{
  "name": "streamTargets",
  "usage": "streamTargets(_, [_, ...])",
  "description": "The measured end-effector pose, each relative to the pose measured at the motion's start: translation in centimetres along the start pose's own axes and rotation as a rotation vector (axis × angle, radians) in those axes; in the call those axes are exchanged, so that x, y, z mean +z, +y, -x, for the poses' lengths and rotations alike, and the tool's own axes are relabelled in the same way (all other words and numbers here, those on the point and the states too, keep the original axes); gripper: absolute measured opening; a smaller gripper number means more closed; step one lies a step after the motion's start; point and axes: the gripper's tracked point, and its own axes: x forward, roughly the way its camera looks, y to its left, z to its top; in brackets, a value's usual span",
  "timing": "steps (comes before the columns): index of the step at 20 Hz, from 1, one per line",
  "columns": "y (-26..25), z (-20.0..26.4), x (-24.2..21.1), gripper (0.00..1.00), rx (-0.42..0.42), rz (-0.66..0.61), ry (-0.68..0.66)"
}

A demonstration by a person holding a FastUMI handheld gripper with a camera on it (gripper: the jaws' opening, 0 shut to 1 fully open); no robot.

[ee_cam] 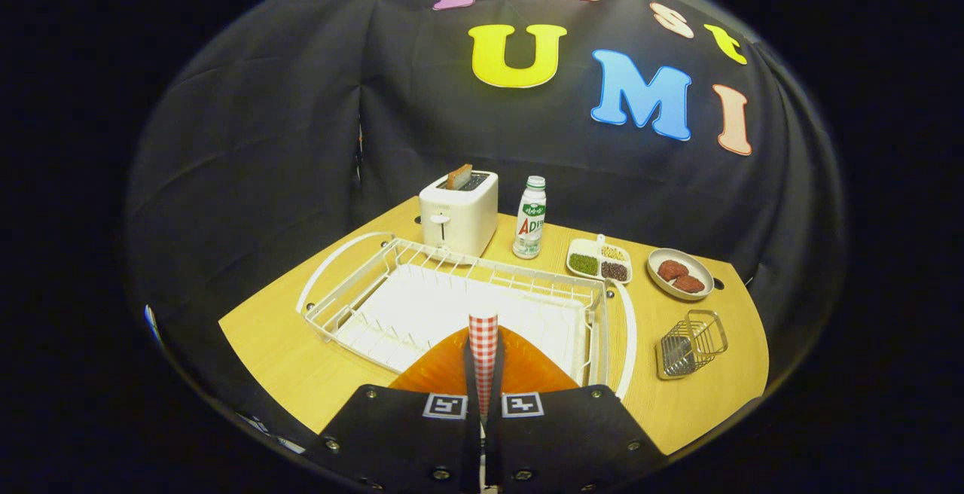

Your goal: Take the plate from the dish rack, then take the spoon from the basket and place it into the plate.

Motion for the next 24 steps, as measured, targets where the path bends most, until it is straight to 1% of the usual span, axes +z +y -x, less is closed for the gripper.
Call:
streamTargets(5, [0.2, -0.4, -4.6, 0.03, 0.021, -0.006, 0.066])
streamTargets(8, [0.3, -0.6, -7.0, 0.03, 0.046, 0.027, 0.107])
streamTargets(13, [1.1, -0.5, -8.9, 0.03, 0.093, 0.060, 0.140])
streamTargets(16, [2.5, -0.3, -9.3, 0.12, 0.153, 0.056, 0.151])
streamTargets(17, [2.7, -0.1, -9.5, 0.12, 0.166, 0.059, 0.157])
streamTargets(20, [2.8, 0.0, -9.4, 0.13, 0.177, 0.069, 0.152])
streamTargets(21, [2.8, 0.0, -9.2, 0.15, 0.180, 0.067, 0.149])
streamTargets(22, [2.9, 0.2, -9.1, 0.15, 0.184, 0.063, 0.143])
streamTargets(23, [2.9, 0.2, -9.0, 0.22, 0.185, 0.059, 0.140])
streamTargets(24, [2.8, 0.2, -8.9, 0.23, 0.185, 0.055, 0.140])
